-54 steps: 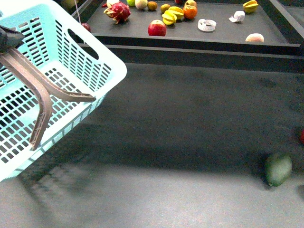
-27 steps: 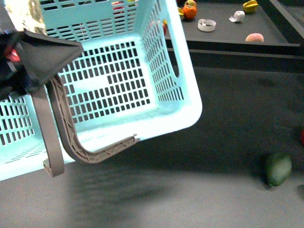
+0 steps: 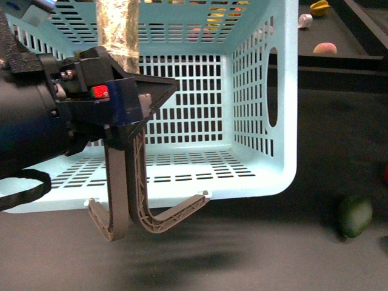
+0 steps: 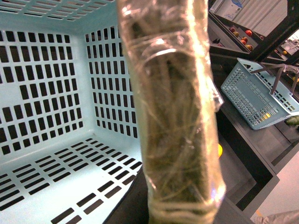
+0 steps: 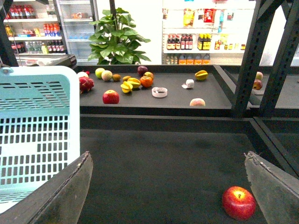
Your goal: Pick mango with right arm and hold basket with left
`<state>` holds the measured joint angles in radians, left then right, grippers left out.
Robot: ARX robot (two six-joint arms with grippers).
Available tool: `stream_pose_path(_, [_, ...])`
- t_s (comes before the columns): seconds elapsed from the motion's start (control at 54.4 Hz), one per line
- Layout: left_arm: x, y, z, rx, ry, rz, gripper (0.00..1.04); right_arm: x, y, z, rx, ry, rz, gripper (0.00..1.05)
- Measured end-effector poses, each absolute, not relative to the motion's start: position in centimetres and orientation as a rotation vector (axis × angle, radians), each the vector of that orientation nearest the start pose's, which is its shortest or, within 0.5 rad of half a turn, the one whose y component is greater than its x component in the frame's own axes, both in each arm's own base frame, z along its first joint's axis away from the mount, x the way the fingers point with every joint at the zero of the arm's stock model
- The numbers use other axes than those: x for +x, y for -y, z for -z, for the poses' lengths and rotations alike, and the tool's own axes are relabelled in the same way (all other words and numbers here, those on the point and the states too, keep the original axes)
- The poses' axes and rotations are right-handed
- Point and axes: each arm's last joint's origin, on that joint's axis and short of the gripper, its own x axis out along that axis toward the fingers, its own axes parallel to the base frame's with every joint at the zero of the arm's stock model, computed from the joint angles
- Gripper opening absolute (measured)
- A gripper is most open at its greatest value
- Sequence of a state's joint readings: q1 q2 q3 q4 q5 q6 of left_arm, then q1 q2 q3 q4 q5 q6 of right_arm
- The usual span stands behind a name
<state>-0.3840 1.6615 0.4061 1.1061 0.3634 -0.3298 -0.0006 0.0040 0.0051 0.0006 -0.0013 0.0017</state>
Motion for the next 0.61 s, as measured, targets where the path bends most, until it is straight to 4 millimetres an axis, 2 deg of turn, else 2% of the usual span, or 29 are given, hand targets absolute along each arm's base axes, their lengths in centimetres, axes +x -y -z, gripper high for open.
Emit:
stream_pose_path(0.257, [25.2,12.7,-14.4,-0.3,-0.265,0.749,0.09,9.8,0.0,-16.5,0.002,0.002,-0.001,0.97])
stream_pose_path(0.606, [25.2,12.8,-14.4,-0.298,-0.27,0.75,0.09,9.8,0.0,-16.5,0.002,0.002,-0.001,0.97])
